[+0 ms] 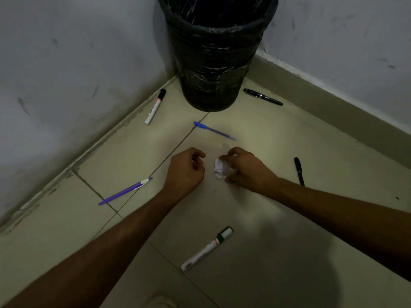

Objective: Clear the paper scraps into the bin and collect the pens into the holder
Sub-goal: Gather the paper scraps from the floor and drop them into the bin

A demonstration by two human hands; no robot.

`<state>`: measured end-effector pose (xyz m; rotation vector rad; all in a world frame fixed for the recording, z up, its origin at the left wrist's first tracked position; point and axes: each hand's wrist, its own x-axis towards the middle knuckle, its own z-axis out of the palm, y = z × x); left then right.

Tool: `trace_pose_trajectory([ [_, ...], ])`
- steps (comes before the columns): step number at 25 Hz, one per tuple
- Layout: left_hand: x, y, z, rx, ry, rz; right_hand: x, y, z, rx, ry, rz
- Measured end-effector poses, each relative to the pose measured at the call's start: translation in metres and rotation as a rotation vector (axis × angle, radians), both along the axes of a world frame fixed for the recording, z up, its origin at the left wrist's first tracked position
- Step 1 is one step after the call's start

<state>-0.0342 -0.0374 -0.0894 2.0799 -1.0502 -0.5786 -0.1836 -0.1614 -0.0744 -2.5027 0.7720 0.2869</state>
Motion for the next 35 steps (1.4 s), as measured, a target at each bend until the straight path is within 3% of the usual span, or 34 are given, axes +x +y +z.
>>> trace_pose_trajectory([
  [6, 0.006, 0.005, 0.003, -0.039, 0.004, 0.074, 0.009, -0.002, 0.004, -0.082, 0.025, 0.039],
  [11, 0.007, 0.004, 0.001, -0.074, 0.031, 0.148, 0.018, 0.007, -0.002, -0.143, 0.121, 0.31],
  [21, 0.008, 0.003, -0.01, -0.031, 0.047, 0.159, 0.028, 0.015, -0.011, -0.106, 0.023, 0.334],
  [24, 0.007, 0.002, -0.001, -0.039, 0.073, 0.169, 0.028, 0.013, -0.009, 0.037, -0.054, 0.074],
  [27, 0.014, 0.0, 0.014, -0.079, 0.111, 0.187, 0.019, 0.003, 0.005, 0.538, -0.338, -0.594],
  [29, 0.016, -0.001, 0.021, -0.089, 0.111, 0.182, 0.012, -0.005, 0.028, 0.758, -0.538, -0.791],
  [32, 0.013, 0.001, 0.033, -0.096, 0.119, 0.183, 0.015, -0.018, 0.08, 0.728, -0.692, -0.77],
  [35, 0.016, -0.006, 0.069, -0.197, 0.151, 0.218, 0.04, -0.038, 0.148, 0.401, -0.848, -0.546],
])
